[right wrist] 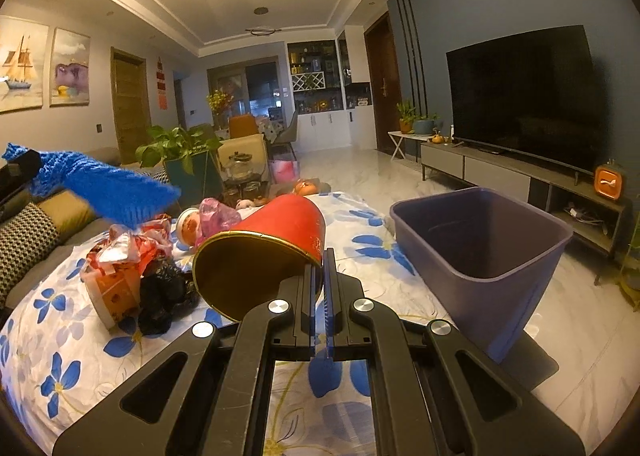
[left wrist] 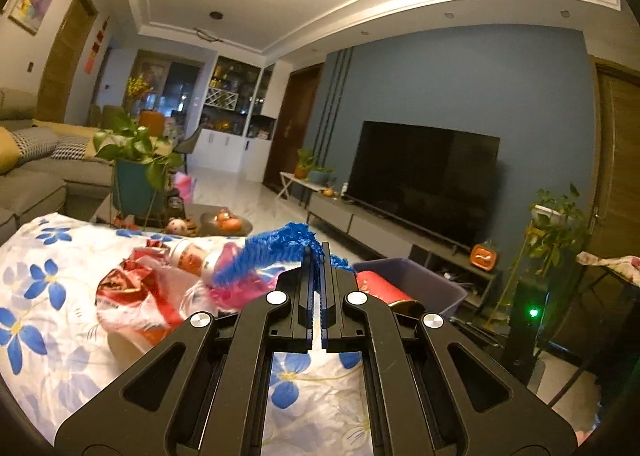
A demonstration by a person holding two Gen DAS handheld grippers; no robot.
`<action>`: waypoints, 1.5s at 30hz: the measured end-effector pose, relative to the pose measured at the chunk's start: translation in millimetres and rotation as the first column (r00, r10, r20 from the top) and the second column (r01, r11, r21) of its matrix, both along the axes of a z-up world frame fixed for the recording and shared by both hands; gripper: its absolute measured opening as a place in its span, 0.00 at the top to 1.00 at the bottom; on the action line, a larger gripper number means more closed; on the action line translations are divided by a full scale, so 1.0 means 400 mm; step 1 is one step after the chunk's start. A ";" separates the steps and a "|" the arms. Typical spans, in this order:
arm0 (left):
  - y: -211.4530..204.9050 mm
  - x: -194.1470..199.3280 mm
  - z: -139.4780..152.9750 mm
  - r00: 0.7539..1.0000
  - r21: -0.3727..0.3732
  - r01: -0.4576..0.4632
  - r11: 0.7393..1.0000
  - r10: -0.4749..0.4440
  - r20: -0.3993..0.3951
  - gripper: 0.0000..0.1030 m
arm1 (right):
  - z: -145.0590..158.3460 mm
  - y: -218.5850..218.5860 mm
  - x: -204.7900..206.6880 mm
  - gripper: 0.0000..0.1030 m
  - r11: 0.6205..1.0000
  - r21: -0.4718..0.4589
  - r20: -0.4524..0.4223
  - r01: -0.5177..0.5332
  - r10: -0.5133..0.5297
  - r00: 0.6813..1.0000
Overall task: Collect trash
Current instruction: 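Carry the blue mesh net and red cup toward the grey bin with both tools, then open both tools over the grey bin to drop the blue net and red cup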
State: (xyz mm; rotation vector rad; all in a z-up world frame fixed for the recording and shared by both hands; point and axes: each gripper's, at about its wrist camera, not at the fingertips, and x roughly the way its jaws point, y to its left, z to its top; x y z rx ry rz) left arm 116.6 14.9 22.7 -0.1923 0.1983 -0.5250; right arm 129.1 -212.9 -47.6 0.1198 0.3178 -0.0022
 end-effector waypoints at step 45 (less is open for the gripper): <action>-0.555 0.267 -0.010 0.938 0.121 0.346 0.931 -0.347 -0.014 0.99 | 0.066 -0.386 0.078 0.96 0.930 -0.004 0.102 0.367 -0.365 0.925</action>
